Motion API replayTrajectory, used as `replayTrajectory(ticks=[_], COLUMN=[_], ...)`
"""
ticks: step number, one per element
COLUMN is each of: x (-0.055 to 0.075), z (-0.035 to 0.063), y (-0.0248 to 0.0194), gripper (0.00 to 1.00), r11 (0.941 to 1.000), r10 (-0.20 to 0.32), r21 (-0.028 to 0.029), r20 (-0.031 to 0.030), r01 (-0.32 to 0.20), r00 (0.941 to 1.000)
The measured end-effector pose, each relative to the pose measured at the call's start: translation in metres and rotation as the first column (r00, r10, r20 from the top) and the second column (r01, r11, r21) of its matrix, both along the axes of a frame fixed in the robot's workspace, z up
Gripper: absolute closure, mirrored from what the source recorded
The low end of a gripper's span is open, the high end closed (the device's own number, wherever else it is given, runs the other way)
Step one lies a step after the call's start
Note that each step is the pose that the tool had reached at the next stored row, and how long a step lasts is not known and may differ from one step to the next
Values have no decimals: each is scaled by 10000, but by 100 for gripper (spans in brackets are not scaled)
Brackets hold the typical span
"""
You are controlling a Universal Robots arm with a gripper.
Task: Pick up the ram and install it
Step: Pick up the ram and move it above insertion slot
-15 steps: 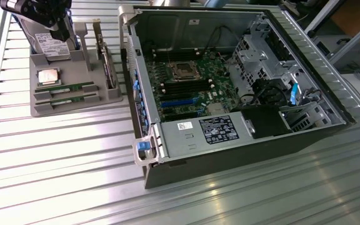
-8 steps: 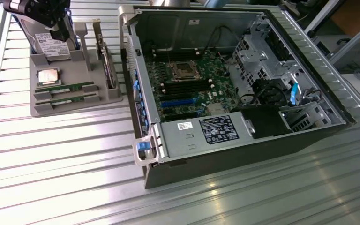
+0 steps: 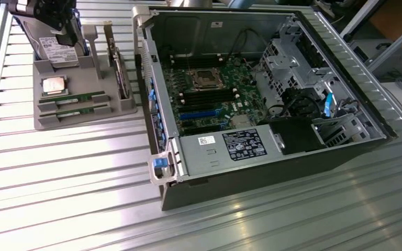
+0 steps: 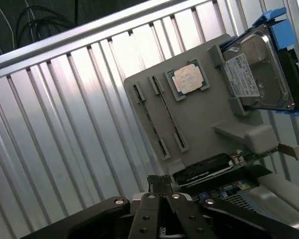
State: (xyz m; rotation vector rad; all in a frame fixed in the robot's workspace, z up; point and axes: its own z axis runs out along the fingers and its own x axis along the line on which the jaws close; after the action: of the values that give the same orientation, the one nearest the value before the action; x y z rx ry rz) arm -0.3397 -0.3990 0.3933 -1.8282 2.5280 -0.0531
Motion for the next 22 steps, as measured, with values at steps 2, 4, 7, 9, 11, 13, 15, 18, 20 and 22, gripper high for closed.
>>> replayTrajectory(ticks=[2,4,7,9,11,13,15,18,20,22], x=[-2,-4,-5,-6,-7,-8,-9,-10,-9,-9], z=[0,0,0,0,0,0,0,0,0,0], y=[0,0,0,0,0,0,0,0,0,0], gripper=[89,89,89,89,89,89,89,89,89,89], r11=[9996,9979,9945,9907,9868,9796,9702,9577,9503,9498], r10=[270,642,1042,1357,1615,2007,2422,2875,3109,3126], r21=[-19,-40,-58,-72,-85,-105,-120,-133,-141,-143], r20=[0,-2,-3,-5,-6,-10,-13,-18,-19,-21], r01=[-270,-642,-1042,-1357,-1615,-2007,-2422,-2875,-3109,-3126], r00=[9996,9979,9946,9908,9869,9797,9702,9578,9504,9499])
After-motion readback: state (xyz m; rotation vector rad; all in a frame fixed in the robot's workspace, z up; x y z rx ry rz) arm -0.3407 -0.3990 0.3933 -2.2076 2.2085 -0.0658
